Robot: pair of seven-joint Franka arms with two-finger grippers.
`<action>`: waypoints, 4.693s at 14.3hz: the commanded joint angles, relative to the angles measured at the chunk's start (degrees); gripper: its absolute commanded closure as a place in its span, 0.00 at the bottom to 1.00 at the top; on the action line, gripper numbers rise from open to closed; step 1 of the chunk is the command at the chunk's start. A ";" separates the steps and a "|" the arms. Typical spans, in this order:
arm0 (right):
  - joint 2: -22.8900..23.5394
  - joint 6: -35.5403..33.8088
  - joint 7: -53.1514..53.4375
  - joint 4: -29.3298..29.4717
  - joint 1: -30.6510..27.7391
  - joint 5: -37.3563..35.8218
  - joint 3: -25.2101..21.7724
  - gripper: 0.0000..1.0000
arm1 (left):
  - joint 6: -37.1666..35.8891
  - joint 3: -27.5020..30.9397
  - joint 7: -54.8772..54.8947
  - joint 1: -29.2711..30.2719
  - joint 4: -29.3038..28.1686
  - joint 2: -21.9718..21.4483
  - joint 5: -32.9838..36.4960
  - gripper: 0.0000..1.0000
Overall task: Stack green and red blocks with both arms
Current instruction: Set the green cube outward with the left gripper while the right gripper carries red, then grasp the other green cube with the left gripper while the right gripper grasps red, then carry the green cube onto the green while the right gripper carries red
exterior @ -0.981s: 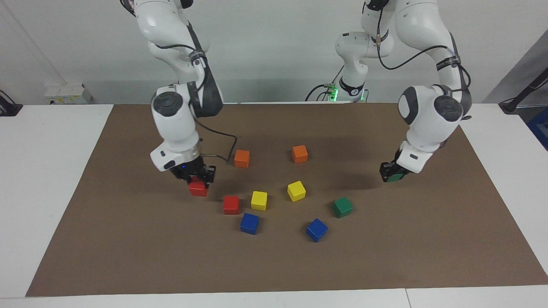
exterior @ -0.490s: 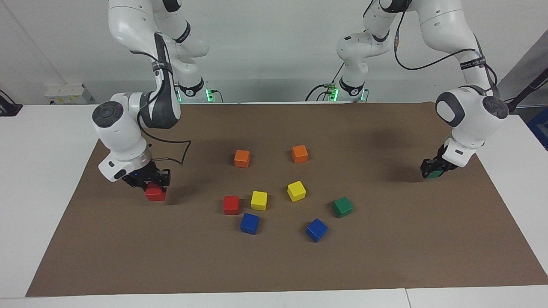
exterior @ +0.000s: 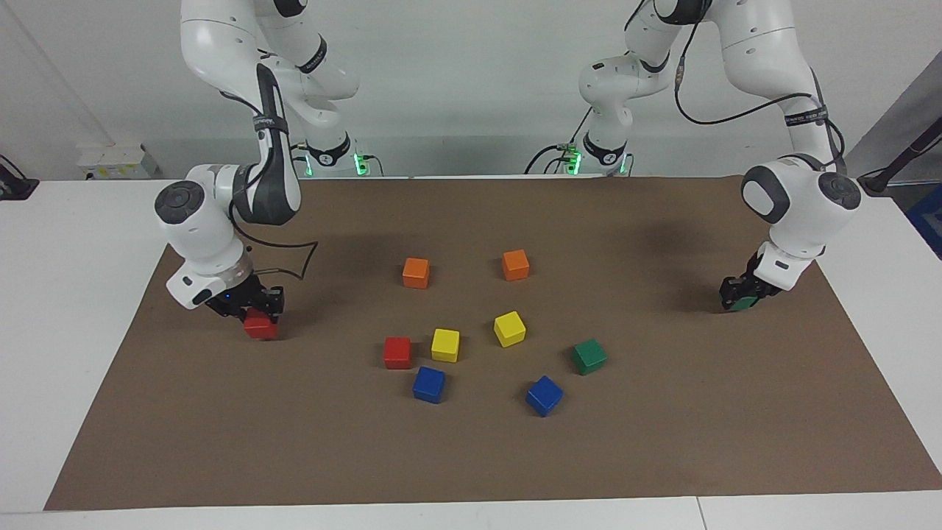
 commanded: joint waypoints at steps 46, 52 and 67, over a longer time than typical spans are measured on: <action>13.83 -13.07 29.28 30.47 20.38 -1.93 0.76 0.02 | -12.38 0.18 -48.22 -29.84 32.25 18.07 1.58 0.00; 16.47 -7.10 31.40 30.39 22.23 -1.84 0.76 0.02 | -6.66 0.27 -51.30 -31.16 28.65 19.39 2.98 0.00; 16.39 5.56 31.75 17.47 22.49 -1.75 0.76 0.03 | -15.52 0.18 -45.27 -26.25 29.52 13.87 4.66 1.00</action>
